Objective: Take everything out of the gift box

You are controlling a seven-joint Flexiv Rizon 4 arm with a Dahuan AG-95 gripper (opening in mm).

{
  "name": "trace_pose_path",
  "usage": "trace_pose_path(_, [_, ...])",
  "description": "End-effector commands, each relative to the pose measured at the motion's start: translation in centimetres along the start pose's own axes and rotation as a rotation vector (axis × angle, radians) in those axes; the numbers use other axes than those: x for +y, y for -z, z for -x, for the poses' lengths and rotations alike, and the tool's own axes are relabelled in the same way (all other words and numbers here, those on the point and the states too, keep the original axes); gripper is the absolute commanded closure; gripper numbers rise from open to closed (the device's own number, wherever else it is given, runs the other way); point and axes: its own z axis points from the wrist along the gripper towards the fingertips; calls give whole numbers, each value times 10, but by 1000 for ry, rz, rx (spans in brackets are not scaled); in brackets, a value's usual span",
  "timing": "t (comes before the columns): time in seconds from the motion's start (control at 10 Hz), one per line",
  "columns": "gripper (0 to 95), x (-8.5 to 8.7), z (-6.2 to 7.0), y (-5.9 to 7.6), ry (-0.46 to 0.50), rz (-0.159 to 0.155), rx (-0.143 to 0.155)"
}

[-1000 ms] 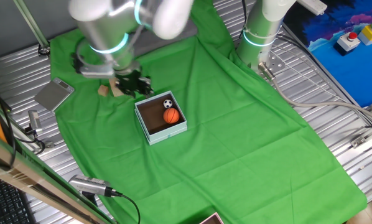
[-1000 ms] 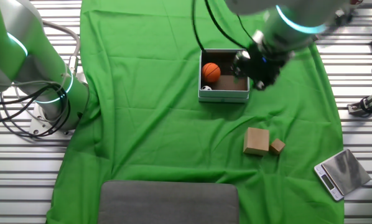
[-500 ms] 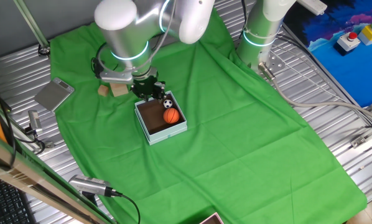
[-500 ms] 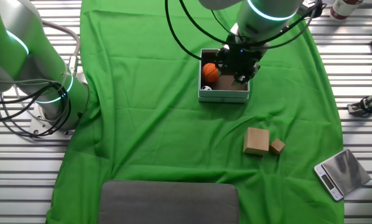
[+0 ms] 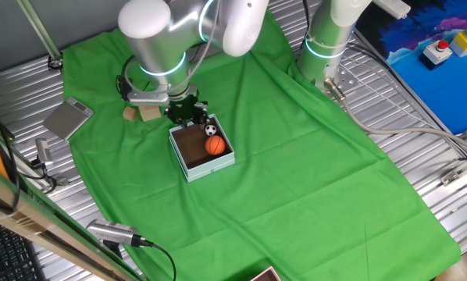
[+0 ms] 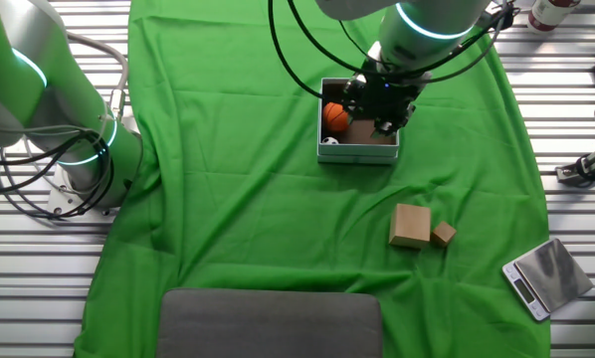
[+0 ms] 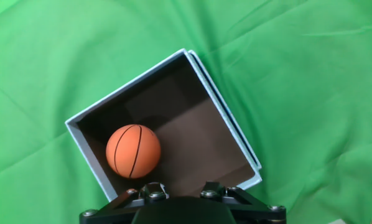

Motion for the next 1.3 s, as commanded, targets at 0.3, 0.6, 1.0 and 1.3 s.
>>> trace_pose_path(0.3, [570,4,0,-2,23,0,-5])
trace_pose_path(0.6, [570,5,0,-3,50,-6,4])
trace_pose_path(1.0, [570,5,0,-3,112,-12,0])
trace_pose_path(1.3, [570,5,0,-3,144,-8,2])
